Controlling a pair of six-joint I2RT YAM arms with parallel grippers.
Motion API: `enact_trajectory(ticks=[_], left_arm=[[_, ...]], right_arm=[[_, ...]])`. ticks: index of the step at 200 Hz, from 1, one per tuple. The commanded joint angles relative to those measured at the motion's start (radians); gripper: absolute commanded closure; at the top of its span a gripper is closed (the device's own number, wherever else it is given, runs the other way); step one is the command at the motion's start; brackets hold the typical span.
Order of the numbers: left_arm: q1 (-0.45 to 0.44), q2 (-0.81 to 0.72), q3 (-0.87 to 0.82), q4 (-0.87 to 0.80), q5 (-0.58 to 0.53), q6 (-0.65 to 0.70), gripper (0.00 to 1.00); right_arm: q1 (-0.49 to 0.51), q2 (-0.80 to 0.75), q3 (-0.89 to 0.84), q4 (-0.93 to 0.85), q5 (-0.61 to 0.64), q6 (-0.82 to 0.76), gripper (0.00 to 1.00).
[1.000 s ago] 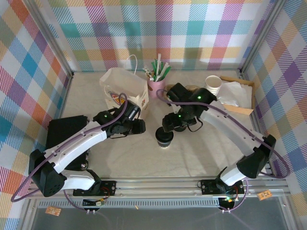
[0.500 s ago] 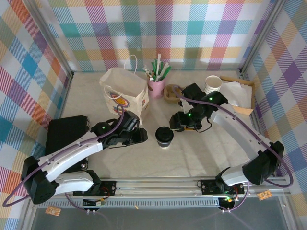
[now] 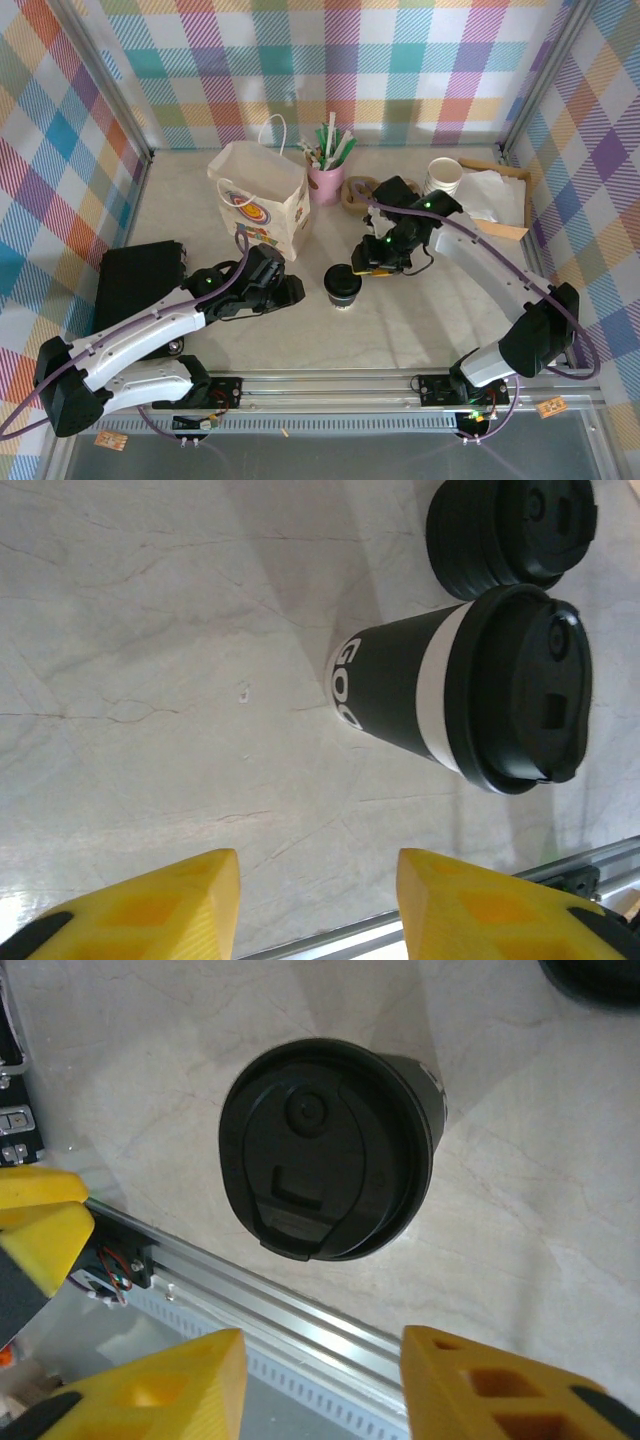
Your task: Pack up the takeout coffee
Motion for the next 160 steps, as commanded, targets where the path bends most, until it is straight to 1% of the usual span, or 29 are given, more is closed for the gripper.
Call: enact_trajectory(ticks=[1,6,11,42,63,87,116,160], left_arm=[[-0.026,-0.001,-0.017,0.043,0.024,-0.016,0.6],[-0.031,-0.001,-0.025,0.052,0.024,-0.021,0.6],[-0.037,0.0,-0.032,0.063,0.025,-0.024,0.6],[-0.063,0.025,-0.042,0.087,0.021,-0.025,0.61],[-0.063,0.04,-0.052,0.159,0.034,-0.014,0.61],[-0.063,0.064,-0.053,0.22,0.06,0.006,0.63],[-0.063,0.086,-0.032,0.207,0.087,0.05,0.63],[-0.062,0.065,-0.043,0.179,0.078,0.063,0.63]], right_arm=[[-0.004,0.01,-0.031,0.023,-0.048,-0.006,0.68],[-0.004,0.012,-0.035,0.025,-0.053,-0.009,0.71],[-0.004,0.017,-0.038,0.028,-0.055,-0.009,0.72],[-0.003,0.033,-0.052,0.036,-0.064,-0.011,0.69],[-0.004,0.026,-0.078,0.064,-0.073,0.002,0.69],[-0.004,0.03,-0.087,0.073,-0.083,0.021,0.64],[-0.004,0.03,-0.08,0.078,-0.079,0.028,0.6],[-0.004,0.033,-0.02,0.024,-0.026,0.001,0.55]])
